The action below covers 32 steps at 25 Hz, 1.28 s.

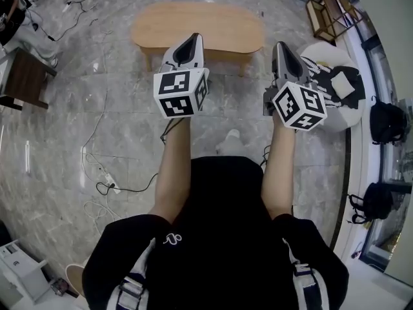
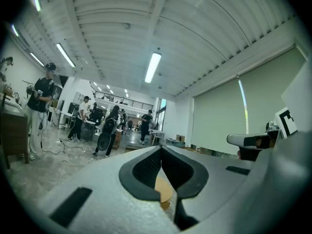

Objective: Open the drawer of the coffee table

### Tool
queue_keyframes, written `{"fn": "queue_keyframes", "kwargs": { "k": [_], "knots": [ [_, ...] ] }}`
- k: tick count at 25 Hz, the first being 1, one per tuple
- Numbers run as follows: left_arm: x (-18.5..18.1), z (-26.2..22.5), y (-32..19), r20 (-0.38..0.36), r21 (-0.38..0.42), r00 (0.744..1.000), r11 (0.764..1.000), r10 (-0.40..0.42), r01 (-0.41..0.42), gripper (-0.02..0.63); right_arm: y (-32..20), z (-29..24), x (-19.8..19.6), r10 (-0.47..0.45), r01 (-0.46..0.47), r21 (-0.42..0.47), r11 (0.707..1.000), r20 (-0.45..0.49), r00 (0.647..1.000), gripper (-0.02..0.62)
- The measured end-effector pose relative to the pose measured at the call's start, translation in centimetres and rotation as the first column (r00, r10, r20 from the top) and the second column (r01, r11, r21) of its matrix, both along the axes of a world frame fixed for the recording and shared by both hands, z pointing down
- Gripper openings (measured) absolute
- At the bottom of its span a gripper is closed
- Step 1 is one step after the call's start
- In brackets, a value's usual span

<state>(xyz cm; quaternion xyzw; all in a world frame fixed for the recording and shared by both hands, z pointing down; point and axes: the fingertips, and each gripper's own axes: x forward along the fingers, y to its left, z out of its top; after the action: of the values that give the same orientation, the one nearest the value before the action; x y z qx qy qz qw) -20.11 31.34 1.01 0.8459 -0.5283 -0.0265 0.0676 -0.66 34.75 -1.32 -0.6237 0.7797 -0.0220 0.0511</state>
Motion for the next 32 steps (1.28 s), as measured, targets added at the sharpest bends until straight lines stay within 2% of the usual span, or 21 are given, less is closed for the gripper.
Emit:
{"fn": "queue_keyframes", "kwargs": {
  "k": [10, 20, 26, 32],
  "knots": [
    [-1.1, 0.7, -1.5, -0.008, 0.018, 1.0, 1.0, 0.008, -0.008, 0.009, -0.9, 0.2, -0.4, 0.015, -0.014, 0.028, 1.0, -0.009, 1.0, 0.012],
    [0.8, 2.5, -4.4, -0.02, 0.047, 0.999, 0.998, 0.039, -0.038, 0.009, -2.7, 1.6, 1.8, 0.05, -0.048, 0.069, 0.996, -0.028, 0.998, 0.012],
    [2.4, 3.4, -8.4, -0.023, 0.055, 0.999, 0.998, 0.033, -0.032, 0.009, -6.5, 2.4, 3.7, 0.05, -0.047, 0.082, 0.995, -0.037, 0.998, 0.012],
    [6.0, 4.0, -13.7, -0.011, 0.044, 0.999, 0.998, 0.042, -0.042, 0.009, -12.5, 3.3, 6.5, 0.036, -0.034, 0.064, 0.997, -0.023, 0.999, 0.012]
  ]
}}
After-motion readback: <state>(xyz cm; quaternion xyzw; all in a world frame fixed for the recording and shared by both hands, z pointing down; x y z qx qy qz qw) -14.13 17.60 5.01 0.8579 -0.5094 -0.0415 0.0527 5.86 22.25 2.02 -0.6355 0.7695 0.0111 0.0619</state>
